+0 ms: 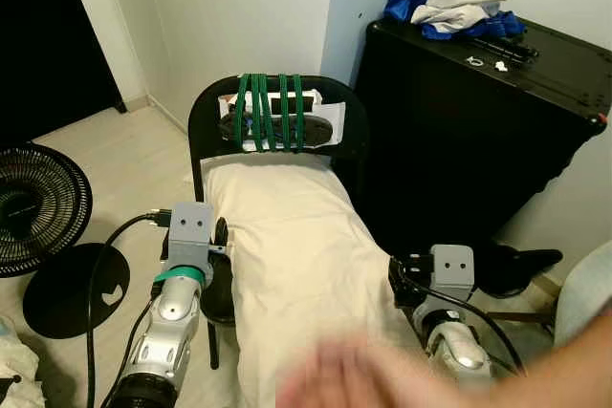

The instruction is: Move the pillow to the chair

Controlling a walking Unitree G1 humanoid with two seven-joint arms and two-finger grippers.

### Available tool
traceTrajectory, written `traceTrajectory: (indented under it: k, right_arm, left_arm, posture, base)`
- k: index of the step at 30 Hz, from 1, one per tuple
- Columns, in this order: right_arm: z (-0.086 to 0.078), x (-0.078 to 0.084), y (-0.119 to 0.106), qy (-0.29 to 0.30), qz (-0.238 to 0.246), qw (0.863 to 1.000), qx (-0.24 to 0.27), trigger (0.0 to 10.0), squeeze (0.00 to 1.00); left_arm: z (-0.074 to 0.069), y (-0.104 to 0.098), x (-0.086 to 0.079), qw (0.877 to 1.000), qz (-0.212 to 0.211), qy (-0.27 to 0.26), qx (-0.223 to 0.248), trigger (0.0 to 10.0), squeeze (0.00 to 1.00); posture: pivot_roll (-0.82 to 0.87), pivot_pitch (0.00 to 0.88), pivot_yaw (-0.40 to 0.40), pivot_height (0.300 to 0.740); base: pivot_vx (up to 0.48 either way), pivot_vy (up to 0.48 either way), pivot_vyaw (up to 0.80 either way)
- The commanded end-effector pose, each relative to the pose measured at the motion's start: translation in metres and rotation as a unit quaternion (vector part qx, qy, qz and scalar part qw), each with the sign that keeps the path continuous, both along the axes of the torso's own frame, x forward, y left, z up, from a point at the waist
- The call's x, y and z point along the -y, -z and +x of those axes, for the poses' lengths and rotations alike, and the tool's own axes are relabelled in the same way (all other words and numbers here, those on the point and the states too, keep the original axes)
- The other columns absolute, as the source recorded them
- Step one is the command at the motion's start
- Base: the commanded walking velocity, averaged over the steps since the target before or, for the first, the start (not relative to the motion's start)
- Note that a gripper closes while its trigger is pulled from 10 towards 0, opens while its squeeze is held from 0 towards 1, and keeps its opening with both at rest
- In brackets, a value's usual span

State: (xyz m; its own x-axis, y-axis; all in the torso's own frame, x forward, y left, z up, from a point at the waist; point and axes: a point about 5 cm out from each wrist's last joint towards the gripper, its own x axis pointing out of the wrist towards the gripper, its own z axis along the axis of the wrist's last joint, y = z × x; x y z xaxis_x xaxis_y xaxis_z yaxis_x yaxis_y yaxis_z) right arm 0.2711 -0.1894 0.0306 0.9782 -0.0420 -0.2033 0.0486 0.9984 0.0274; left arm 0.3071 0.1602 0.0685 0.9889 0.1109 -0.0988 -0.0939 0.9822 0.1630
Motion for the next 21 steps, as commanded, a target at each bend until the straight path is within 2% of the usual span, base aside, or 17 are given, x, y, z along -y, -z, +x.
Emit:
traceTrajectory:
  k: [1, 21]
  right_arm:
    - [-0.0048, 0.0033, 0.0062, 0.005, 0.001, 1.0, -0.016, 10.0, 0.0]
    - [-0.0036, 0.0054, 0.0061, 0.006, 0.0, 1.0, -0.02, 10.0, 0.0]
  left_arm:
    - [-0.0016, 0.0032, -0.0003, 1.0, 0.001, -0.001, -0.009, 10.0, 0.0]
    - [0.0004, 0.0019, 0.0016, 1.0, -0.004, -0.004, -0.009, 10.0, 0.0]
  posture:
    - [0.06, 0.0, 0.048, 0.74]
    - [0.06, 0.0, 0.051, 0.74]
  base:
    - [0.0, 0.0, 0.0]
    - [0.0, 0.0, 0.0]
